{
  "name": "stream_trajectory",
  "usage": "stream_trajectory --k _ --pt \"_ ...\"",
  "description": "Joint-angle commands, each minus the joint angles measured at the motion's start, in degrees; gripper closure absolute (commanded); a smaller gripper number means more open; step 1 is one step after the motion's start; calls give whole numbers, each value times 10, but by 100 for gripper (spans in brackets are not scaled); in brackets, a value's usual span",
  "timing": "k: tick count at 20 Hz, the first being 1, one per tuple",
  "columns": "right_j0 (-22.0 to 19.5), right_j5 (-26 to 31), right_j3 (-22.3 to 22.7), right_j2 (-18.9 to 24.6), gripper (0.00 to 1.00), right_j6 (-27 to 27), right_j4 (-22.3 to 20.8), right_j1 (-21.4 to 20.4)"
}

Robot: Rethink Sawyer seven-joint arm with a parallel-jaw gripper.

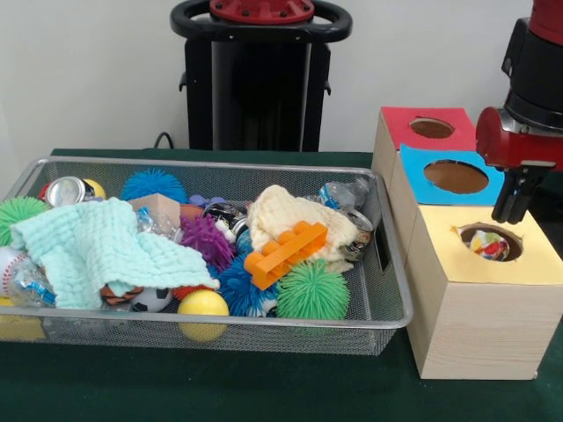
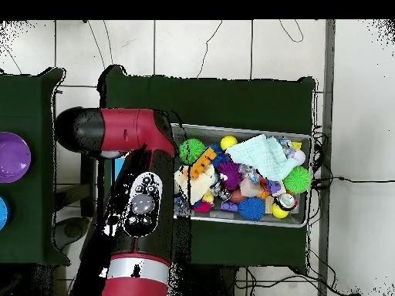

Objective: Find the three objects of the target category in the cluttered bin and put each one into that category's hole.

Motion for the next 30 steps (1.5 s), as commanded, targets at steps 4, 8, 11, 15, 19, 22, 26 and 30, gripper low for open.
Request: stream_trajectory --k 4,8,11,15,19,22,26,30 --pt "0 72 49 4 100 67 -41 11" --pt "-1 79 46 1 100 61 -45 11" --pt "1 93 36 -4 100 60 -49 20" --pt "1 91 28 -6 100 60 -47 27" --pt "2 101 17 -7 100 61 -44 33" --pt "3 106 14 -6 100 60 -44 35" --pt "3 105 13 -5 100 59 -44 35" --pt "3 99 11 -7 100 62 -44 35"
